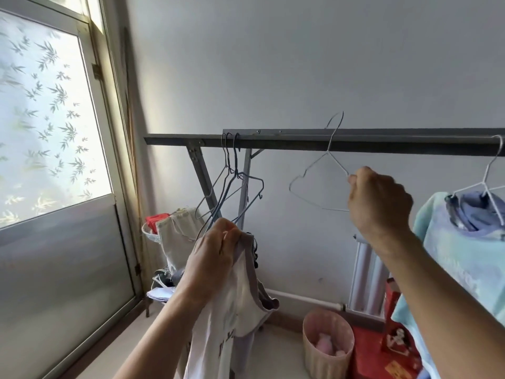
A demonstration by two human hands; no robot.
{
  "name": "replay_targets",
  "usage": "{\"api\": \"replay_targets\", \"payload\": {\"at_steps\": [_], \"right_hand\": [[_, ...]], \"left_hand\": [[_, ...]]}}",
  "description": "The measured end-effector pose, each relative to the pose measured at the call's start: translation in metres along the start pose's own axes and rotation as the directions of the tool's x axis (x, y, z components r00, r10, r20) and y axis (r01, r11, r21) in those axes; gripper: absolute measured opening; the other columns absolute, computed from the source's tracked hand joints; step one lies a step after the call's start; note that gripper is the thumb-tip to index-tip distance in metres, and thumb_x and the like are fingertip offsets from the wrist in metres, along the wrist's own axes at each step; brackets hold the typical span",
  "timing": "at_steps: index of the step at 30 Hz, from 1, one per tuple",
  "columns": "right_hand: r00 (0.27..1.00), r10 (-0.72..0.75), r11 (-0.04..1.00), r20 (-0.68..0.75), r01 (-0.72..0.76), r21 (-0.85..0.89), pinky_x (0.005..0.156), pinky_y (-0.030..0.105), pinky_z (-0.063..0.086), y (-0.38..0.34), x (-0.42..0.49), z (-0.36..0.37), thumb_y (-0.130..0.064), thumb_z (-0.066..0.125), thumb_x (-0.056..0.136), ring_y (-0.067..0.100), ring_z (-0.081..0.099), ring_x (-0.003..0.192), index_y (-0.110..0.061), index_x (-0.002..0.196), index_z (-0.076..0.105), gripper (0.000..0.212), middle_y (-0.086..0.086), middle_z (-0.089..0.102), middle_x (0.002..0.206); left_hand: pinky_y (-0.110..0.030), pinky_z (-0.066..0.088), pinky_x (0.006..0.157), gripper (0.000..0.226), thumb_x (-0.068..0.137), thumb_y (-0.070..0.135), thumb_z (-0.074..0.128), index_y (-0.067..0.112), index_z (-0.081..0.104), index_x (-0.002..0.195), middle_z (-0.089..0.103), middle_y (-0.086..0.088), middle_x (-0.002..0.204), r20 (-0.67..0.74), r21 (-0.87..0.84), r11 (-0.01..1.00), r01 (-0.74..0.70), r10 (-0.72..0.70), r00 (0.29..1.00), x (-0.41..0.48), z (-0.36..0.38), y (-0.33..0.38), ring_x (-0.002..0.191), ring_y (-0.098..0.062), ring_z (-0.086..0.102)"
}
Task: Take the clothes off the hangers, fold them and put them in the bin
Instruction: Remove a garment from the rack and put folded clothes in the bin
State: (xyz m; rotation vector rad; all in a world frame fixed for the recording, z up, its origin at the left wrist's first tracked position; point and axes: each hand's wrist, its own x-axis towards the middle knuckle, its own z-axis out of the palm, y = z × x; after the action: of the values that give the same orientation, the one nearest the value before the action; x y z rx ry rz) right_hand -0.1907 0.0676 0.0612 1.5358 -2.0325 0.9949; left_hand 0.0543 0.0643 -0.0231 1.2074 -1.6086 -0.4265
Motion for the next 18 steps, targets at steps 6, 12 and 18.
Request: {"api": "replay_targets", "payload": {"at_steps": [6, 12, 18], "right_hand": [[0.985, -0.055, 0.984, 0.166, 0.082, -0.158, 0.067, 0.031, 0.037, -0.031, -0.005, 0.008, 0.001, 0.047, 0.089, 0.039, 0.064, 0.092, -0.002, 0.092, 0.055, 0.009, 0.018, 0.067, 0.099], [0.988, -0.089, 0.955, 0.127, 0.121, -0.270, 0.075, 0.037, 0.040, -0.022, -0.029, 0.023, -0.014, 0.056, 0.092, 0.037, 0.058, 0.101, -0.004, 0.104, 0.054, 0.016, 0.017, 0.061, 0.108], [0.878, -0.407, 0.665, 0.252, 0.095, 0.741, 0.085, 0.009, 0.042, -0.044, -0.107, 0.019, -0.029, 0.061, 0.092, -0.001, 0.056, 0.106, -0.027, 0.114, 0.063, 0.022, -0.017, 0.064, 0.110]], "left_hand": [[-0.047, 0.053, 0.082, 0.019, 0.099, 0.036, 0.050, 0.026, 0.060, 0.087, 0.069, 0.012, 0.082, 0.044, 0.001, 0.996, -0.084, 0.084, 0.995, 0.005, -0.015, 0.006, 0.084, -0.014, 0.065], [-0.022, 0.048, 0.070, 0.018, 0.098, 0.018, 0.056, 0.020, 0.062, 0.081, 0.064, 0.012, 0.077, 0.086, 0.009, 0.976, -0.219, 0.218, 0.972, 0.005, -0.031, 0.016, 0.071, -0.003, 0.057], [-0.022, 0.048, 0.069, 0.014, 0.097, 0.013, 0.058, 0.013, 0.065, 0.084, 0.065, 0.003, 0.079, 0.115, -0.040, 0.960, -0.278, 0.281, 0.953, -0.001, -0.028, 0.022, 0.072, -0.011, 0.060]]}}
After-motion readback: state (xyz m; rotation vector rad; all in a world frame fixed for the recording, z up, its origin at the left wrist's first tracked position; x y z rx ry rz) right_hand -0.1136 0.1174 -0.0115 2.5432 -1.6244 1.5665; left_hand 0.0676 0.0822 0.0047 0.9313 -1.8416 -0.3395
